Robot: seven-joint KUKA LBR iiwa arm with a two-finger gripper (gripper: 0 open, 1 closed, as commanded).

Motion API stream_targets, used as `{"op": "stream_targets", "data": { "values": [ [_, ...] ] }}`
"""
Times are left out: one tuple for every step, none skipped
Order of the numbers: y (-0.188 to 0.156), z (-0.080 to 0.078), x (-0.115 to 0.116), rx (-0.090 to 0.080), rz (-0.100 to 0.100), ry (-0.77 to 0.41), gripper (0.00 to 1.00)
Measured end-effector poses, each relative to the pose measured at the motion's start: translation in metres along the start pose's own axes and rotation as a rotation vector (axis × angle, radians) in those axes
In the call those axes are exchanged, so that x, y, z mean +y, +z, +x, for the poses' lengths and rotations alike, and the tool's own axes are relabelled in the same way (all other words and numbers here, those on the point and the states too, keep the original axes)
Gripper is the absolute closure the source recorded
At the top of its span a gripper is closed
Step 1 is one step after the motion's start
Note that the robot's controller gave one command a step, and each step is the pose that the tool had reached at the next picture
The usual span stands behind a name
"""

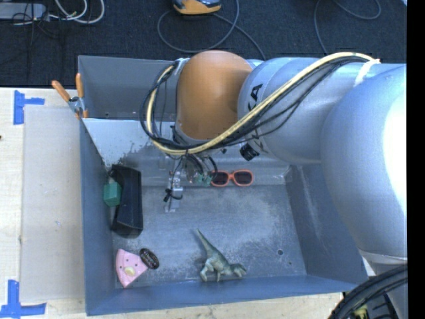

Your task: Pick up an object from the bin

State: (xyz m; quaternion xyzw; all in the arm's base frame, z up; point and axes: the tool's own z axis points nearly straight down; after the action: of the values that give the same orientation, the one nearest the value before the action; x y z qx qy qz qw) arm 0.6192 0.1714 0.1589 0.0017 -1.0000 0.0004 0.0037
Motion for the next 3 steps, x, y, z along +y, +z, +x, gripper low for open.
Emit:
{"op": "stream_targets", "data": {
  "values": [
    [-0.005,-0.001,-0.001,-0.006,-0.001,0.003,0.0],
    [0.037,-0.001,0.019,-0.009,0.0,-0.309,0.0],
    [0.051,-0.004,0.058,-0.009,0.001,-0.609,0.0]
  ]
}}
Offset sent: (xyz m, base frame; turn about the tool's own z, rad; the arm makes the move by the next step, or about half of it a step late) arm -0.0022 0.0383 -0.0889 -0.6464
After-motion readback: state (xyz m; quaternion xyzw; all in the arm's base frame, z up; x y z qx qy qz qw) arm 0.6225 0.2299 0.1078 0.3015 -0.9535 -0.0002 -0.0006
